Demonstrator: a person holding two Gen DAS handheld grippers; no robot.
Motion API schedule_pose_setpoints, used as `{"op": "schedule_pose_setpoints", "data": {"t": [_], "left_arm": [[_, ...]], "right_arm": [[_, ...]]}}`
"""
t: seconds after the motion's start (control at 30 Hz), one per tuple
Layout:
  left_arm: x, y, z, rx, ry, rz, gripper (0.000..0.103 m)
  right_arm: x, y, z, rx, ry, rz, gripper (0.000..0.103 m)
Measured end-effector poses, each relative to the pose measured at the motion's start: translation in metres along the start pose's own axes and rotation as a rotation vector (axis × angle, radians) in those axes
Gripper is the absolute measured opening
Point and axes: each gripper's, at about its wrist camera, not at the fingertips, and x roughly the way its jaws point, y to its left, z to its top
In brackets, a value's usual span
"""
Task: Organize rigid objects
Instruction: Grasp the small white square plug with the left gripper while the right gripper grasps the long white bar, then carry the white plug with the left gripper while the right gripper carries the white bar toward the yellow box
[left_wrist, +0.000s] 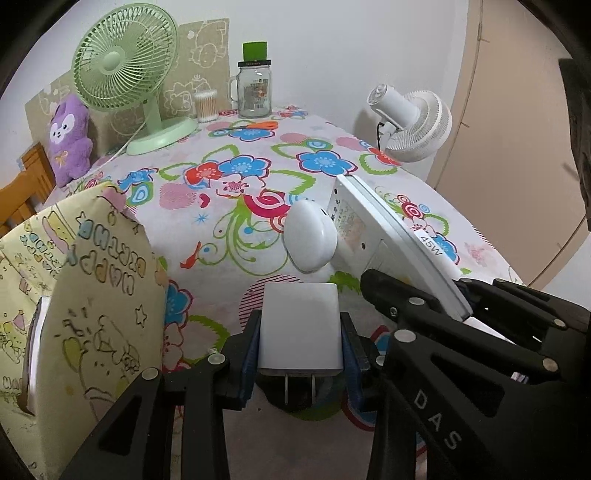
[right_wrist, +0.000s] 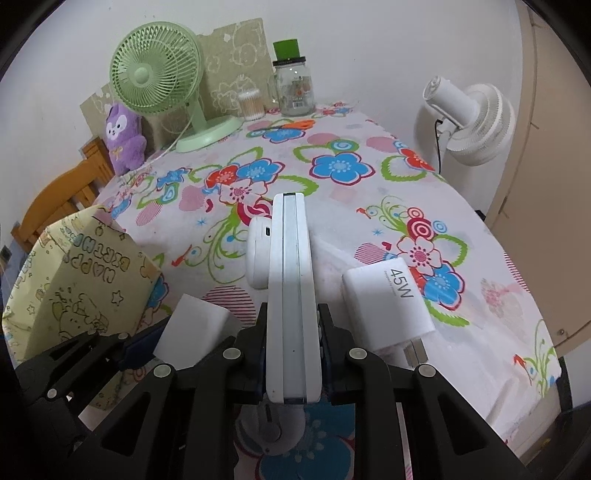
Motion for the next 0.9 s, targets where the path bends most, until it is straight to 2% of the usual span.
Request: {"op": "schedule_pose_setpoints", "data": {"t": [0.9], "left_arm": [[-0.057, -0.007, 0.003, 0.072, -0.078, -0.027, 0.040]], "right_arm": [[-0.069, 0.014, -0.003, 0.048, -0.089, -0.080, 0.025]]}}
